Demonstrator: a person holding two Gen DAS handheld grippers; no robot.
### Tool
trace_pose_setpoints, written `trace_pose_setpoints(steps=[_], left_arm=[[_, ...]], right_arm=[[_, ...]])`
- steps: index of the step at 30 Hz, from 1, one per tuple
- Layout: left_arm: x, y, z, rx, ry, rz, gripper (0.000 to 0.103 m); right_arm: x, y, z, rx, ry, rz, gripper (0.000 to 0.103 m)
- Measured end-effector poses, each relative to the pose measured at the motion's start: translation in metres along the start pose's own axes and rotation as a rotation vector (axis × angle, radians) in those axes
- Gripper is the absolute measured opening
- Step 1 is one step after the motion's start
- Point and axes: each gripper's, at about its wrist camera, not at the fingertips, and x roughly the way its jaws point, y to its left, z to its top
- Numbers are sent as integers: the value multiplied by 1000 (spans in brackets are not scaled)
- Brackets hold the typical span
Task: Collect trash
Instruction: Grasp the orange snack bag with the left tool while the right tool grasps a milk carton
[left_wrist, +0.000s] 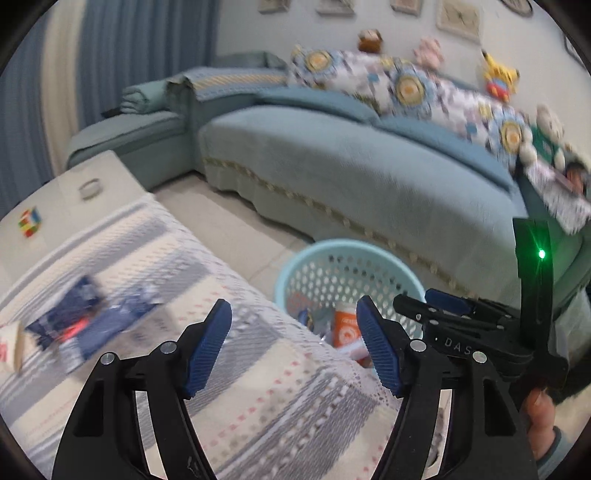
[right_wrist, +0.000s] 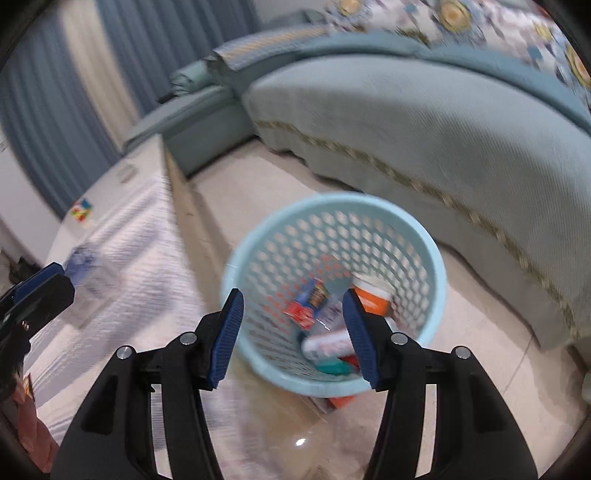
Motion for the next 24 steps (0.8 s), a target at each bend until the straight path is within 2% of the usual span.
trace_pose_setpoints(steps=[4, 8, 14, 20, 24], left_arm=[[-52, 35, -6, -95, -71, 43, 68], [-103, 85, -26, -207, -114, 144, 68], [-166, 176, -77, -373, -107, 362, 69], [-220, 259, -132, -552, -95, 512, 69], [-240, 304, -165, -646, -49, 597, 72]], right_arm=[[-30, 50, 4, -92, -60, 68, 52], [-45, 97, -2, -170, -81, 134, 52], [-44, 151, -22, -262, -58, 185, 52], [-32, 190, -38, -323, -23, 204, 52], [-24, 209, -45, -361, -11, 209, 52]])
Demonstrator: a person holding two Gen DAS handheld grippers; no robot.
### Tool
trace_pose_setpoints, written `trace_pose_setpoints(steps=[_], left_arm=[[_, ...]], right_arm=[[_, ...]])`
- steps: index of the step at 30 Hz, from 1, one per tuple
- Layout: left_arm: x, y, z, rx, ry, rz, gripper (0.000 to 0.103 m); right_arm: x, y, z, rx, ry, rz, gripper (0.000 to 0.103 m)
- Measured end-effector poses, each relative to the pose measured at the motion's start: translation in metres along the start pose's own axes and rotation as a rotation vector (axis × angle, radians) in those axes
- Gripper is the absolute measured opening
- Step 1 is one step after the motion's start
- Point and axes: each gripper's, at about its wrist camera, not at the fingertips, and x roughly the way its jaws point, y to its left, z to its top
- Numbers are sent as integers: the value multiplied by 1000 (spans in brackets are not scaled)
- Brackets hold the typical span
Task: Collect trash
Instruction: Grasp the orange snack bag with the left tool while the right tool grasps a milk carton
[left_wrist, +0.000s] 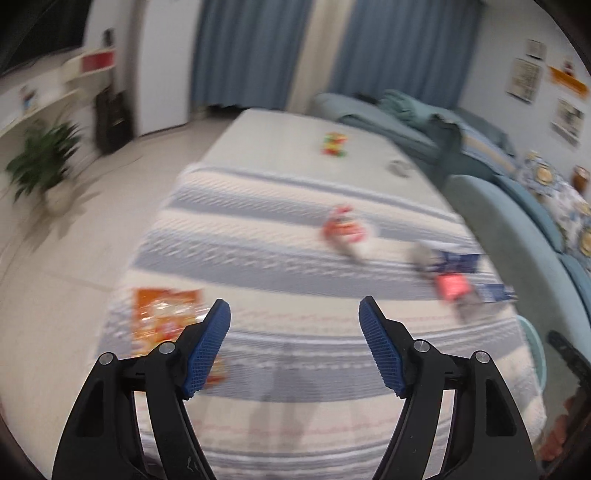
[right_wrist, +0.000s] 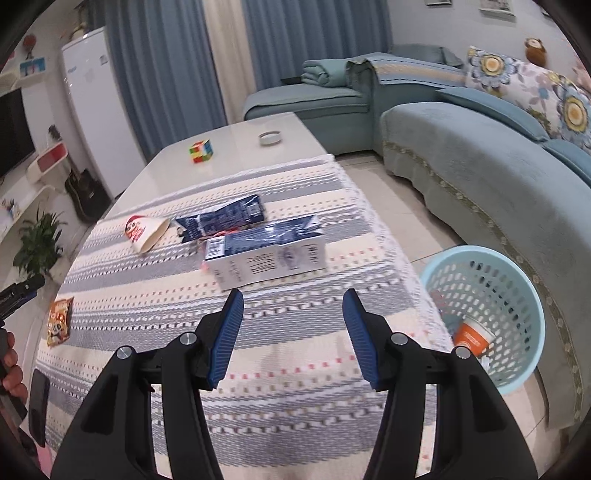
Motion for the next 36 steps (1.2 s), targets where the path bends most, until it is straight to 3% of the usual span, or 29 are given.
trace_pose_setpoints(steps=[6, 11, 15, 20, 22, 27, 32, 33, 34, 36], left_arm=[[34, 64, -5, -113, 112, 159, 81], [58, 87, -17, -168, 208, 158, 81], [64, 84, -23, -141, 218, 181, 82], [73, 66, -32, 0, 221, 281, 81], [71, 66, -35, 6, 207, 273, 78], [66, 67, -35, 5, 206, 270, 70], [65, 65, -36, 18, 185, 272, 65], [67, 65, -34, 21, 183, 272, 62], [65, 64, -34, 25, 177, 247, 32], [62, 61, -33, 19, 179, 208, 17]], right_arm=[[12, 23, 4, -50, 15, -1, 52], [24, 26, 5, -56, 34, 2, 52], [37, 24, 19, -16, 44, 16, 52], [67, 15, 47, 98, 90, -1, 55], [82, 12, 55, 159, 114, 20, 55], [104, 41, 73, 116, 109, -11, 57], [135, 64, 82, 30, 161, -104, 56], [139, 66, 79, 3, 181, -122, 50], [140, 68, 75, -19, 190, -133, 48], [136, 70, 65, -67, 188, -151, 44]])
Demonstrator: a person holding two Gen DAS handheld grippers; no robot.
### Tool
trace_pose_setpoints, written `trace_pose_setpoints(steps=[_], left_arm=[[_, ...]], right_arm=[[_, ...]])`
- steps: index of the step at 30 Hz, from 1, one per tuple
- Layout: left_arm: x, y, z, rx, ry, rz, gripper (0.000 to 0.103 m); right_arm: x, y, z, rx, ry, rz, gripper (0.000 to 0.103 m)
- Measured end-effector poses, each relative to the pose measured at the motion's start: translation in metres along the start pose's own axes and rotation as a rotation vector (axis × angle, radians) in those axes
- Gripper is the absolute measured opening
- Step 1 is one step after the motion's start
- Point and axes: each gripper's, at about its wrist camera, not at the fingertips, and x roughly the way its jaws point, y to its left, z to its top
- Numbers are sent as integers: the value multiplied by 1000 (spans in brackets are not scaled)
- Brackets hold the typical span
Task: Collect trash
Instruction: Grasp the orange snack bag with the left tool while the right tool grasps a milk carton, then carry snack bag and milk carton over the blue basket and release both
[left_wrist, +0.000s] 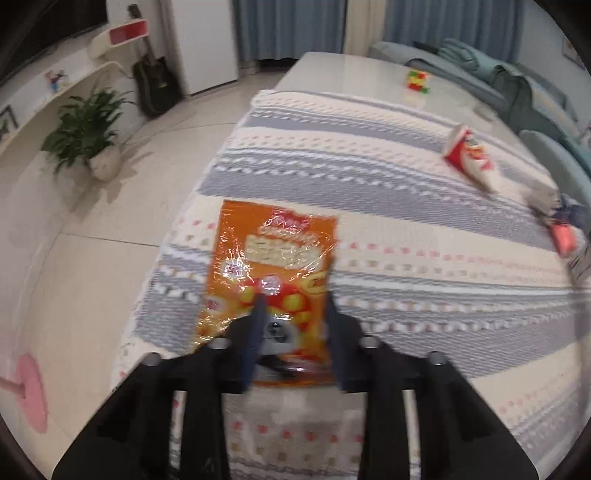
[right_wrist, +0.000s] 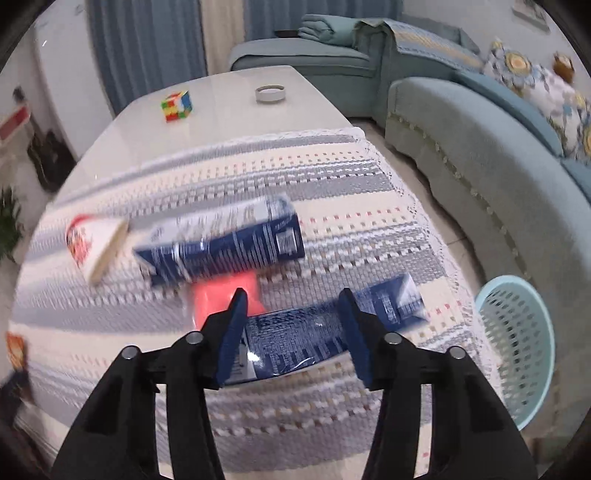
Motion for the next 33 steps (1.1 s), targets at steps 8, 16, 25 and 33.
trace_pose_setpoints(steps=[8, 16, 25, 33], left_arm=[[-8, 1, -5, -10, -5, -61, 2], [-20, 4, -5, -42, -13, -177, 6], [-26, 30, 4, -39, -8, -140, 72], [8, 17, 3, 65, 86, 17, 80]], right_arm=[[-20, -42, -48, 20, 26, -40, 41], [-38, -89, -63, 191, 18, 52, 65], [21, -73, -40, 335, 190, 90, 88], [30, -47, -46, 185, 183, -18, 51]])
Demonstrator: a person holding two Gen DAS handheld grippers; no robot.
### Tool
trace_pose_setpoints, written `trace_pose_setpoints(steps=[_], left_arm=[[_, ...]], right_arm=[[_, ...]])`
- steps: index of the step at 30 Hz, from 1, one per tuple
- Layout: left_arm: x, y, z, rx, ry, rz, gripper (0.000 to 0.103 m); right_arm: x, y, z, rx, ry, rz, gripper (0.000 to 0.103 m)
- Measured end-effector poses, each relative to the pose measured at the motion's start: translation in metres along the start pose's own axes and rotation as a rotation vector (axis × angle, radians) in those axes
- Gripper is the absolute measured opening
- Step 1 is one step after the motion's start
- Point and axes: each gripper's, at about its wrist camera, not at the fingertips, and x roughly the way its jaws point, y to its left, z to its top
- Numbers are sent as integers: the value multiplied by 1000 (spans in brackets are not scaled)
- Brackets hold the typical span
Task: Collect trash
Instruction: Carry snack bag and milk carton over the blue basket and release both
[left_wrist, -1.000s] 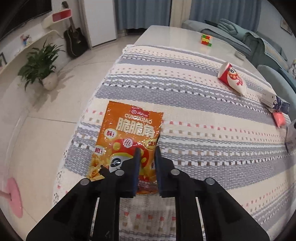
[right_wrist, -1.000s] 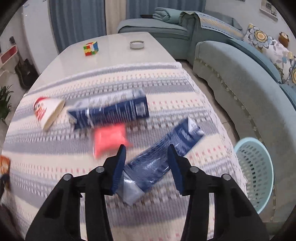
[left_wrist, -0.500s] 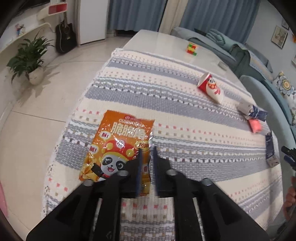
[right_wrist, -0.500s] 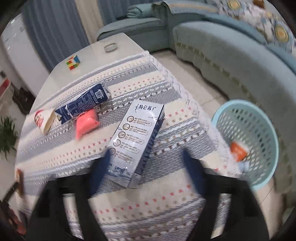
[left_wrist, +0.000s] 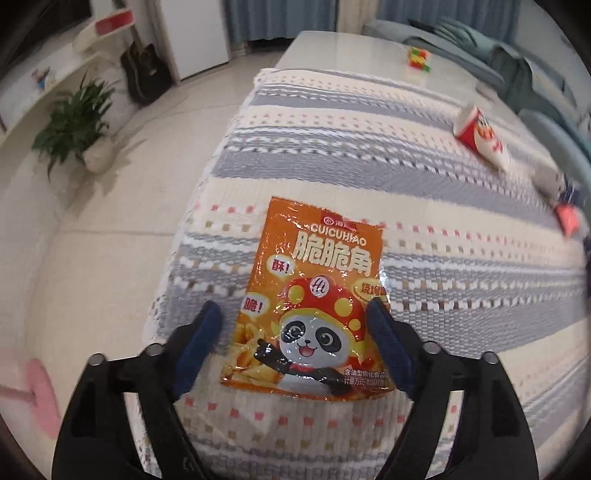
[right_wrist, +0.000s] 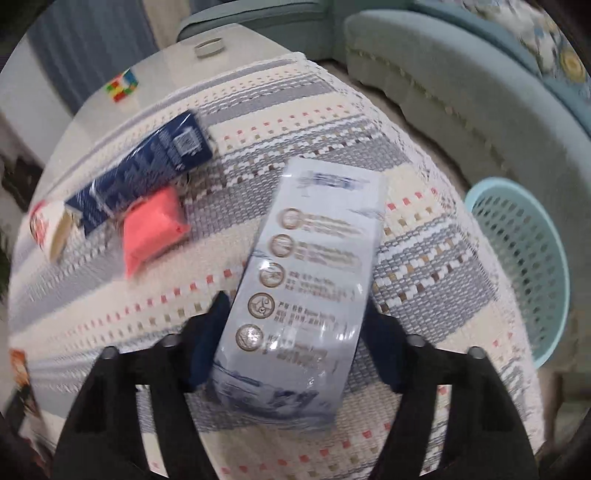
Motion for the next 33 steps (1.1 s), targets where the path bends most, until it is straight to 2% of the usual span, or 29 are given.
trace_pose_setpoints(steps=[1, 3, 6, 9, 10, 11, 13, 18, 26, 31, 33], left_arm=[[-1, -4, 0, 9, -4, -5, 79], [-4, -16, -2, 33, -5, -38, 71], [-10, -37, -10, 89, -30, -49, 58], [-16, -55, -17, 122, -63, -49, 35], [-16, -60, -17, 131, -66, -51, 15], [-18, -68, -19, 148, -75, -41, 6], [-19, -78, -21, 166, -79, -54, 3], [-34, -91, -27, 156, -110, -192, 0], [-60, -115, -30, 150, -157, -323, 0], [-76, -129, -28, 151, -176, -422, 0], [-77, -136, -27, 163, -177, -437, 0]], right_arm=[[-1, 1, -2, -16, -6, -5, 51], [-4, 2, -7, -23, -10, 17, 51], [-8, 5, -12, -38, -17, 43, 51], [-21, 6, -15, -59, -46, 54, 51], [-24, 6, -14, -64, -56, 53, 51], [-28, 6, -14, -71, -68, 54, 51], [-38, 4, -14, -85, -93, 63, 51], [-59, -3, -20, -107, -149, 85, 51], [-88, -15, -28, -137, -248, 90, 50], [-95, -24, -33, -135, -268, 100, 51], [-94, -27, -35, -131, -265, 98, 51]])
